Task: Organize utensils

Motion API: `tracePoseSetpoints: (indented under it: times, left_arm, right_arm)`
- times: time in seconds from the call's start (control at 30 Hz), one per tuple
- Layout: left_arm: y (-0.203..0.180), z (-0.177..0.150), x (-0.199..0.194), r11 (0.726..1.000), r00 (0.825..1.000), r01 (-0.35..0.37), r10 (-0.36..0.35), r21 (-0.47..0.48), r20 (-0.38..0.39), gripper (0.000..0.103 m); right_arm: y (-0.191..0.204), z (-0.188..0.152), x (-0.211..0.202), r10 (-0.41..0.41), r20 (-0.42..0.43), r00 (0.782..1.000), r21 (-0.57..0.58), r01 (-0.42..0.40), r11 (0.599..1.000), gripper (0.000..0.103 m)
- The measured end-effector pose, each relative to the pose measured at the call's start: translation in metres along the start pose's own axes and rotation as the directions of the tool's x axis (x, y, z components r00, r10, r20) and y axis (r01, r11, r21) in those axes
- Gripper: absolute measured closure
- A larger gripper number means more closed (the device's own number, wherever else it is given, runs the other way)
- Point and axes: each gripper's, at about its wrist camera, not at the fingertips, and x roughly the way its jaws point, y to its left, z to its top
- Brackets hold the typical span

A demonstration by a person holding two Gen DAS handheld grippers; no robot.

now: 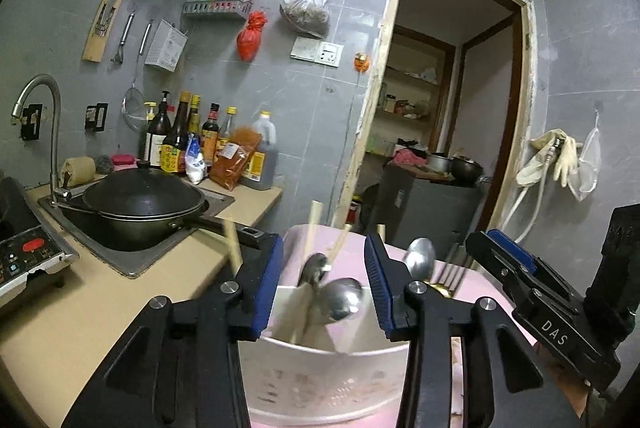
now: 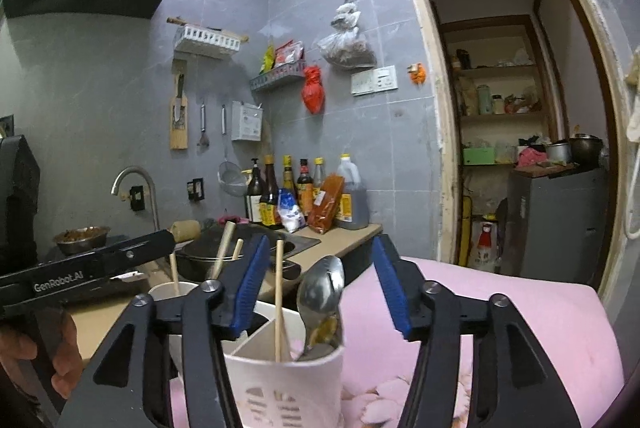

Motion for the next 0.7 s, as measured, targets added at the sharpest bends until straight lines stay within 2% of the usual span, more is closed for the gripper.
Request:
tracePoseSetpoints:
  times: [0.07,0.13,0.2,0.27,0.4,0.5,0.6,0.7]
  left_arm:
    - [-0.007,0.000,-0.005,1.000,1.000,0.000,0.000,0.012,-0.005,0.065]
    - [-0.017,-0.002,-0.010,0.999,1.000,-0.007,0.008,0.033,-0.018,0.061]
    - [-0.024,-0.007,-0.015,0.999,1.000,-0.014,0.015,0.045,-0.021,0.049]
    - [-0.030,-0.012,-0.019,0.999,0.999,-0.013,0.014,0.043,-0.029,0.042]
    - [-0.041,-0.024,-0.027,0.999,0.997,-0.001,0.004,0.040,-0.077,0.023]
    - [-0.049,-0.035,-0.036,0.998,0.995,-0.002,0.009,0.067,-0.096,0.018]
    - [-0.056,-0.047,-0.047,0.995,0.995,-0.009,0.018,0.096,-0.094,0.010]
    - [-0.061,-0.060,-0.059,0.994,0.996,-0.016,0.025,0.111,-0.081,0.009]
  right_arm:
    - [-0.003,0.001,-0.010,-0.023,-0.004,1.000,0.007,0.023,1.000,0.046]
    - [-0.007,0.002,-0.022,-0.048,-0.010,0.999,0.020,0.048,0.999,0.035]
    - [-0.010,0.002,-0.036,-0.075,-0.008,0.997,0.023,0.075,0.997,0.031]
    - [-0.012,0.000,-0.050,-0.100,-0.013,0.995,0.020,0.101,0.995,0.025]
    - [-0.018,-0.007,-0.085,-0.162,-0.035,0.986,0.020,0.163,0.986,0.015]
    - [-0.020,-0.013,-0.108,-0.199,-0.051,0.979,0.022,0.200,0.979,0.001]
    - [-0.023,-0.022,-0.134,-0.229,-0.063,0.971,0.037,0.231,0.972,0.000]
    - [-0.024,-0.032,-0.151,-0.253,-0.087,0.964,0.052,0.258,0.965,0.000]
